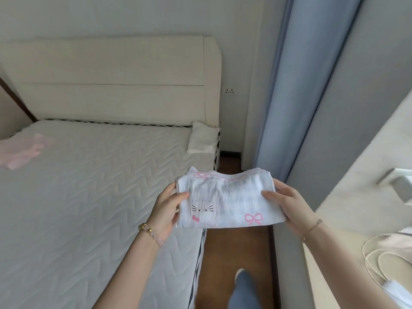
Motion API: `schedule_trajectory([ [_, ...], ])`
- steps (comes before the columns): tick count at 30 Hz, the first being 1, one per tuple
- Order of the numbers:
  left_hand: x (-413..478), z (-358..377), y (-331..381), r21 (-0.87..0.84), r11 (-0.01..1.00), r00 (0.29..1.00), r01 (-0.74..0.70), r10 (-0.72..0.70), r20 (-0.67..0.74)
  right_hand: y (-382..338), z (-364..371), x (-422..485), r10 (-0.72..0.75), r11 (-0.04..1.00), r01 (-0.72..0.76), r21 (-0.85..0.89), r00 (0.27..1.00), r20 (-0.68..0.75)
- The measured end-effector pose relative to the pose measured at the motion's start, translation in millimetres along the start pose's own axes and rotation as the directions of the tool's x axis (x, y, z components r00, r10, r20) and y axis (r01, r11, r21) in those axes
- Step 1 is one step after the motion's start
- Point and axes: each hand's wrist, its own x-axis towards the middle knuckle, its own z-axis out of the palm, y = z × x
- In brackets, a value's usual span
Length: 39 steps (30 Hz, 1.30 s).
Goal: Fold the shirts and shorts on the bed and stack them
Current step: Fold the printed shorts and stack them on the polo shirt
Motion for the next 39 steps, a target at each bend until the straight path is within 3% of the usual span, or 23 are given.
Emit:
schedule_trajectory([
  [12, 220, 45, 45, -0.071, 0.997, 0.991, 0.042, -0.05, -0.122, -55, -38, 260, 0.124, 0.992, -0.123, -0.014, 0.985, 0.121],
  [28, 515, 23, 62, -0.161, 0.978, 0.954, 0.133, -0.171, -0.247, -72, -7, 580, 0.312, 0.944, -0.297, -0.146, 0.945, 0.099],
  [34, 573, 15, 61, -0.259, 0.956, 0.907, 0.136, -0.226, -0.355, -67, 9, 683, 0.414, 0.9, -0.374, -0.223, 0.894, 0.174],
  [39, 612, 17, 43, -0.349, 0.927, 0.811, 0.14, -0.309, -0.496, -45, 25, 768, 0.486, 0.854, -0.395, -0.34, 0.839, 0.246],
])
